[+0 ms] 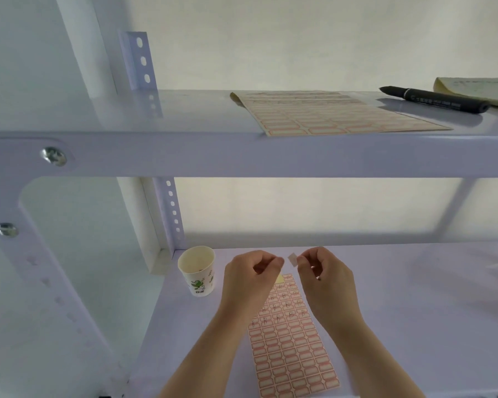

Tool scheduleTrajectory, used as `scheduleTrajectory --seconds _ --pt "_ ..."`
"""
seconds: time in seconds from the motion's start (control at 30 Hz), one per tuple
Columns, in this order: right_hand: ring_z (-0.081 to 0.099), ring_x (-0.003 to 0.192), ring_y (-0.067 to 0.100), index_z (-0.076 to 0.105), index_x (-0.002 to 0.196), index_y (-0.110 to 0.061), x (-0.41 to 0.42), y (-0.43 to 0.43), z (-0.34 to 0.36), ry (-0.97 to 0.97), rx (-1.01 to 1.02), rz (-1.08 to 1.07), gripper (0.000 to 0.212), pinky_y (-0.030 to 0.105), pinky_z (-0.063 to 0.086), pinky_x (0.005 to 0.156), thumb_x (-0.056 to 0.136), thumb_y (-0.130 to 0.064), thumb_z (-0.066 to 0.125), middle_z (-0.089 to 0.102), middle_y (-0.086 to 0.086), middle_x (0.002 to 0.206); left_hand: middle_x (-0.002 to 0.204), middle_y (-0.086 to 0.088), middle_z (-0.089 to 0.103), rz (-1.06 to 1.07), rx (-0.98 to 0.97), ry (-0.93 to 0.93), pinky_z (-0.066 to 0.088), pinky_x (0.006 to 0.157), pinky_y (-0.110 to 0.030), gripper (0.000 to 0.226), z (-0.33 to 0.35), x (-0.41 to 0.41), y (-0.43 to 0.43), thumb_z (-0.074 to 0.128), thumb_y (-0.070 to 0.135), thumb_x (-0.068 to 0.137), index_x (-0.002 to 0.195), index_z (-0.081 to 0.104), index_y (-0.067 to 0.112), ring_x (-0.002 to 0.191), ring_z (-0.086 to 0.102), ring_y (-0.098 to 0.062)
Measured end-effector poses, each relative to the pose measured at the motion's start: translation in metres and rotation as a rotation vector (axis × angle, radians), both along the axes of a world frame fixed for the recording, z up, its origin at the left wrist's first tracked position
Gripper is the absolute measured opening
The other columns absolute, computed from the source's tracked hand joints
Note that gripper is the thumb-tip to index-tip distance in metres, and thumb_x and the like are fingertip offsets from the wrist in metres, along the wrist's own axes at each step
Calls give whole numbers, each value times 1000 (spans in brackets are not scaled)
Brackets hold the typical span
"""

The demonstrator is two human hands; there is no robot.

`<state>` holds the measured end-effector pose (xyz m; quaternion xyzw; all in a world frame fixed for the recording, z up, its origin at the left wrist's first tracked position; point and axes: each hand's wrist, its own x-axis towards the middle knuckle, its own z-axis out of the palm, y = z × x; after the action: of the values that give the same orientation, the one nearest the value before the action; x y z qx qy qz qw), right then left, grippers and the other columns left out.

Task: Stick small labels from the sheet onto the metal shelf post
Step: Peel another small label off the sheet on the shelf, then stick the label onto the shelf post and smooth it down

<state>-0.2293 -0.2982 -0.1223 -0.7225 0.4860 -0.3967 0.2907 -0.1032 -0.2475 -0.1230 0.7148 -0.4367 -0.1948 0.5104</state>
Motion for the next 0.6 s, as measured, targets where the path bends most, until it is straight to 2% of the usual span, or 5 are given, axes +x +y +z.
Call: scheduleTrajectory --seconds 0.13,0.27,0.37,0.43,0.6 --pt "61 68 6 61 75 -24 7 14 8 7 -150 4 18 17 42 57 93 -24 60 65 -13 72 74 6 80 -20 -44 192 58 65 -30 15 21 -5 15 71 32 87 79 82 27 73 73 -17" --pt "60 66 7 63 76 -23 15 29 11 25 -307 12 14 25 49 54 90 -18 63 65 -13 73 74 11 80 -30 -96 307 54 63 -14 14 33 -3 31 71 26 87 80 83 30 64 69 0" --pt "61 65 8 66 79 -23 21 42 13 13 -365 30 13 27 49 52 90 -19 63 65 -13 75 74 11 80 -46 -110 381 57 67 -17 16 37 2 43 72 26 87 76 81 32 65 67 1" --pt "61 64 9 69 81 -21 25 52 13 -10 -381 45 14 25 47 52 90 -13 64 66 -12 77 75 8 80 -49 -112 428 58 68 -19 13 38 7 52 72 26 87 79 82 27 66 67 -2" --pt "59 63 3 76 93 -20 30 84 14 -22 -404 75 19 13 45 55 91 -5 64 69 -11 85 79 1 81 -70 -109 483 51 59 -9 10 34 19 74 76 25 84 85 83 17 64 66 1"
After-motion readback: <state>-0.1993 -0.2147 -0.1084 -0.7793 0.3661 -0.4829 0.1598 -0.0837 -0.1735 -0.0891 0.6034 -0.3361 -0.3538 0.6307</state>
